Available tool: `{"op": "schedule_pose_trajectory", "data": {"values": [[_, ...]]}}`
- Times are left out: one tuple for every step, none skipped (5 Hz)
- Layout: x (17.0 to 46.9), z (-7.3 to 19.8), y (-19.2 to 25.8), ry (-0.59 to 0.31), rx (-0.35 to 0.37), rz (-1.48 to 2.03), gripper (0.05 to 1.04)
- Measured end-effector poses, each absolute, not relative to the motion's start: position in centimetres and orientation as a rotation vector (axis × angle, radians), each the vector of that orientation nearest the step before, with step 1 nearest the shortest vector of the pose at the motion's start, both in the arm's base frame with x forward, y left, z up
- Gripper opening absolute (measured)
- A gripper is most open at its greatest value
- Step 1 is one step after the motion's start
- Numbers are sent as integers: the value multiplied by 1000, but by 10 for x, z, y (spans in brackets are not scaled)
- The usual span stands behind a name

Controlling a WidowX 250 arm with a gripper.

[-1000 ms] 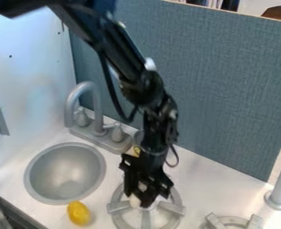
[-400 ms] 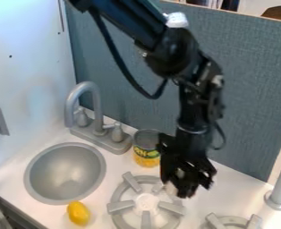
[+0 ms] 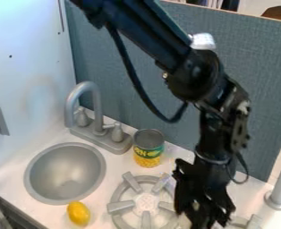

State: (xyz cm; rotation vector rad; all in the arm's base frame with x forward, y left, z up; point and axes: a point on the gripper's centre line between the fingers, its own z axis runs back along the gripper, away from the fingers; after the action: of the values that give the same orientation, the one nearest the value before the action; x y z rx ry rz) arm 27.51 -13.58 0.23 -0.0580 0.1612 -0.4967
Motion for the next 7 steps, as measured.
{"op": "schedule_pose_trajectory", "data": {"values": [[267, -12, -149, 176, -50, -555, 590], [273, -26, -158, 179, -45, -549, 590], [285, -40, -165, 173, -42, -521, 590], [298, -53, -172, 170, -25, -511, 590], [306, -63, -185, 178, -18, -508, 590], [309, -74, -192, 201, -9, -499, 590], [313, -78, -200, 208, -2, -498, 590]]}}
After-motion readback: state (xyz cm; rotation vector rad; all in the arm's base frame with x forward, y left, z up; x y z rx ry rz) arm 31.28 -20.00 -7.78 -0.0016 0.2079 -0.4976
